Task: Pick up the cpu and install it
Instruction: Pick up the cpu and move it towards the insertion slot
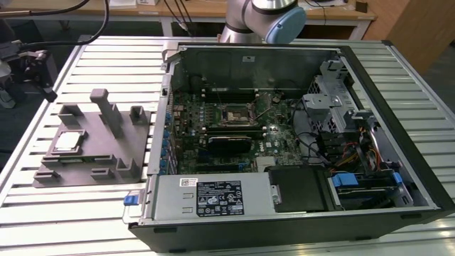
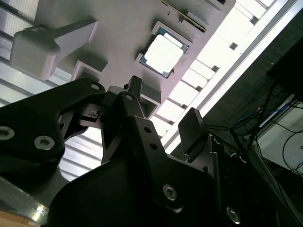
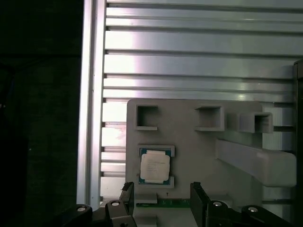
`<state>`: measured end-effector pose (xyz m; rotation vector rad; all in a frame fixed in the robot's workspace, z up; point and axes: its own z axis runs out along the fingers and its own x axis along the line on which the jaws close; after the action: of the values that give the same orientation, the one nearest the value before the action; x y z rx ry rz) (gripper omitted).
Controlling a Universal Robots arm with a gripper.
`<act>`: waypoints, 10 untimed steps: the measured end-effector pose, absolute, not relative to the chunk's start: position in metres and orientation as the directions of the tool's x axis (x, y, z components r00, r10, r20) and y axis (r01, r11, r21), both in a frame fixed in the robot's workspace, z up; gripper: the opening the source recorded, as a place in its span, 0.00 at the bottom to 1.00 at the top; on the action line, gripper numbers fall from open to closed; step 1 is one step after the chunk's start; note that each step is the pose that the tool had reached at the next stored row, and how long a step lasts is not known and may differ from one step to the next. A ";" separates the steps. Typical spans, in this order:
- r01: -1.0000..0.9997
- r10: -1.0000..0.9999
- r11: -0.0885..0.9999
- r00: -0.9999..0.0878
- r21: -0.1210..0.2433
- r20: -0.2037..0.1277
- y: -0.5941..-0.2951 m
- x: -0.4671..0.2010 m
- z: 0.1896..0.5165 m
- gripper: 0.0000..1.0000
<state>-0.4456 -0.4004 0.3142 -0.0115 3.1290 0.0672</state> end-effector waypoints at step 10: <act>-0.008 -0.007 0.999 -1.000 0.043 -0.012 -0.400 -0.446 0.308 0.59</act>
<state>-0.4456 -0.4003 0.3085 -0.0114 3.1291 0.0672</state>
